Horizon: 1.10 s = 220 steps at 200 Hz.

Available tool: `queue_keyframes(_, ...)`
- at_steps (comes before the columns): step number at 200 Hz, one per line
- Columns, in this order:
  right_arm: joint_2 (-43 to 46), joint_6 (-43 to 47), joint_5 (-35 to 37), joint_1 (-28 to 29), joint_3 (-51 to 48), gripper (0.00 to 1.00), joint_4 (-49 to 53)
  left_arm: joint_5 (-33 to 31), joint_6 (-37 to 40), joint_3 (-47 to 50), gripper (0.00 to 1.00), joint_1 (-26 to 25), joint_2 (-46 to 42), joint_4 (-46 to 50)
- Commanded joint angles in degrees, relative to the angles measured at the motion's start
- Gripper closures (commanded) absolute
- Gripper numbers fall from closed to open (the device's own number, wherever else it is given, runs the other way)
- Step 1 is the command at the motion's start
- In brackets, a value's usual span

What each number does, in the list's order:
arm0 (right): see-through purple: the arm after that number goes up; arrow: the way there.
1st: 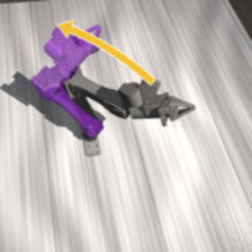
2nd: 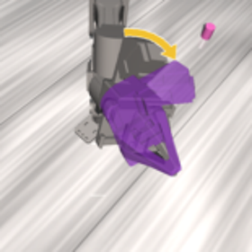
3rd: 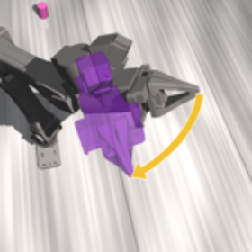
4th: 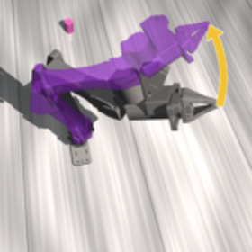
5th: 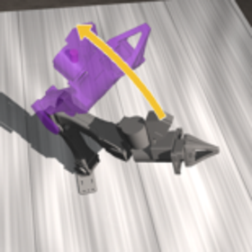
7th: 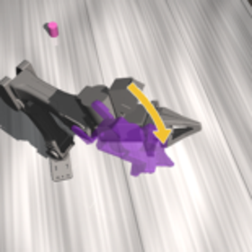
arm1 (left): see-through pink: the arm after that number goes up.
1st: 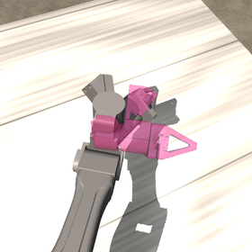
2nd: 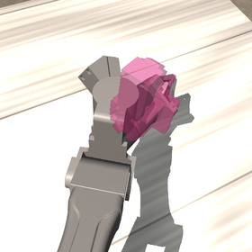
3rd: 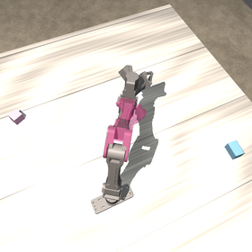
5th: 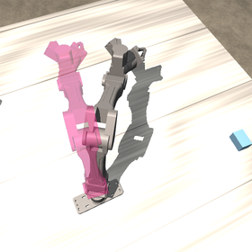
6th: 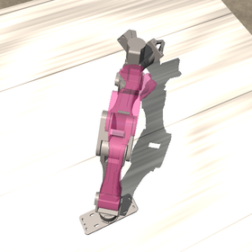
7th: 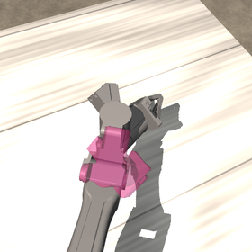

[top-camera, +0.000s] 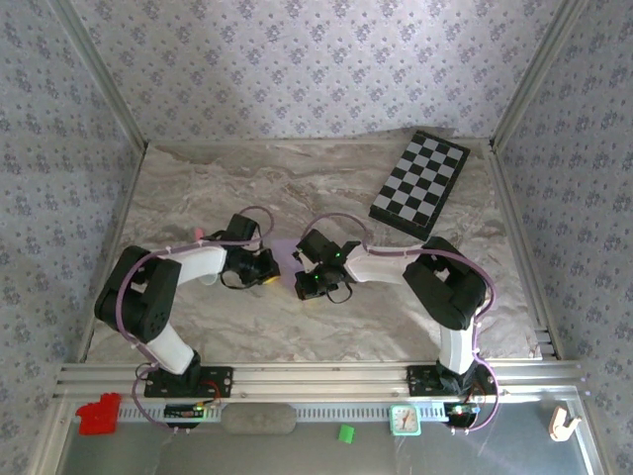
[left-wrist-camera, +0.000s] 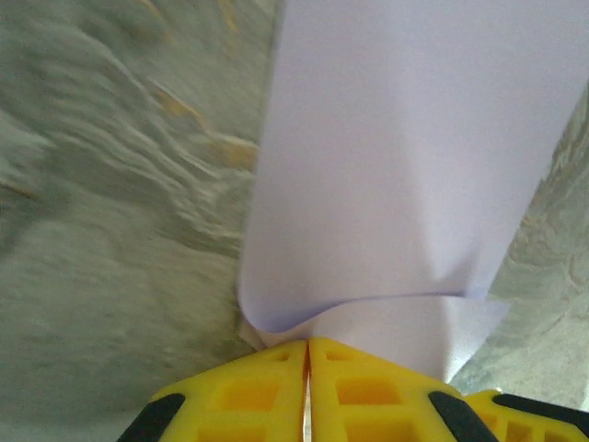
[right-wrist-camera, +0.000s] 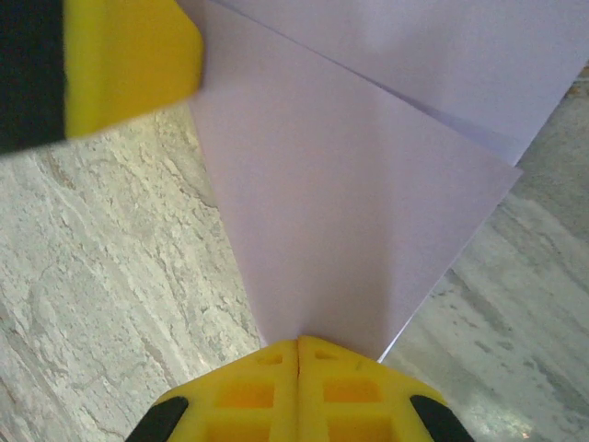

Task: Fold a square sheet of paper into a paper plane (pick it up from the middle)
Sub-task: Third fold the triangle at the center of the table.

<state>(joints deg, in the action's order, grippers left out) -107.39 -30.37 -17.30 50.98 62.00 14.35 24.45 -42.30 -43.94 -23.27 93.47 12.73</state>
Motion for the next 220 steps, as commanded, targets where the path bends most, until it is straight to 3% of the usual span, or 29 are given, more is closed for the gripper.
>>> queue_keyframes(1,-3.4,-1.3,4.0,0.0,-4.3,0.96,9.4,-4.5,4.4,-1.7,0.89,3.3,1.7,3.3)
queue_keyframes(42,-3.2,-1.8,3.3,0.1,-3.6,0.96,8.4,-4.4,6.5,-6.0,0.89,5.9,0.4,7.3)
queue_keyframes(73,-3.3,-1.8,3.2,0.1,-2.7,0.96,8.3,-0.7,5.1,-7.0,0.89,5.6,-4.0,7.7)
queue_keyframes(124,-3.4,-1.9,2.6,0.1,-2.1,0.96,8.5,4.2,-0.7,-3.4,0.88,-0.5,-4.9,1.8)
queue_keyframes(166,-3.4,-2.0,2.6,0.1,-2.4,0.96,8.5,3.4,-0.5,-4.0,0.89,-2.2,0.0,0.9)
queue_keyframes(220,-3.2,-2.3,2.9,0.0,-3.2,0.96,8.0,-3.8,0.6,-2.4,0.92,-1.0,2.8,2.5)
